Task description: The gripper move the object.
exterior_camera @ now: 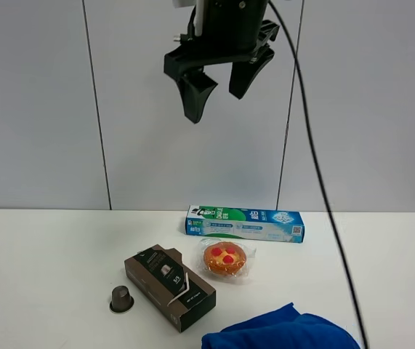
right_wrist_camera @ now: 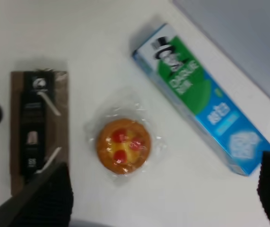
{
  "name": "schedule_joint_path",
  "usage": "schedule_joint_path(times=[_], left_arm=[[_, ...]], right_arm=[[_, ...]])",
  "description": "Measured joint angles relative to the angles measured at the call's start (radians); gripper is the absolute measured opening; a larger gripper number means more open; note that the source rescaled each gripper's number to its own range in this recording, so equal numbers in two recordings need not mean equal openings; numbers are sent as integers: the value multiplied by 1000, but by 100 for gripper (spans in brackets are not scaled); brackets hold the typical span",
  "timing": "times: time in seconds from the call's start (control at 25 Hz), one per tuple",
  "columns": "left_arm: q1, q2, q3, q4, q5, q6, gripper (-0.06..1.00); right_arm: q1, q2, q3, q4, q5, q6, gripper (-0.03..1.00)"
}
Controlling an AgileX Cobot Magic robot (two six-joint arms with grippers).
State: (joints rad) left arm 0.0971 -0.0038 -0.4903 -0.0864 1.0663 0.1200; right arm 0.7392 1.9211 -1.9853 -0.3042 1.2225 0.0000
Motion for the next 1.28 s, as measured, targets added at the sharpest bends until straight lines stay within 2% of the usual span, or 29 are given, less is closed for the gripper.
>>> schedule_joint_path(times=[0.12,0.2,0.36,0.48,0.72,0.92,1.08,1.16,1.28], left_arm=[[0,0,0,0,0,0,100],[0,0,0,0,0,0,100],[0,0,0,0,0,0,100],[0,0,0,0,0,0,100],[0,0,0,0,0,0,100],[0,0,0,0,0,0,100],[0,0,0,0,0,0,100],[0,0,0,0,0,0,100],[0,0,0,0,0,0,100]], right_arm=[[-35,-75,72,13,-4,0,74],[-60,-144,169,41,-49,0,74],[-106,-329,437,85,-188,29,74],[-168,-467,612,89,-230,98,74],[-389,-773,907,71,-206,102,74],[-572,-1070,1055,66,-147,67,74],[-702,-1294,1102,136,-72,67,74],[-755,-1392,1132,183,-73,67,74],[-784,-1547,1214,241,-85,67,74]])
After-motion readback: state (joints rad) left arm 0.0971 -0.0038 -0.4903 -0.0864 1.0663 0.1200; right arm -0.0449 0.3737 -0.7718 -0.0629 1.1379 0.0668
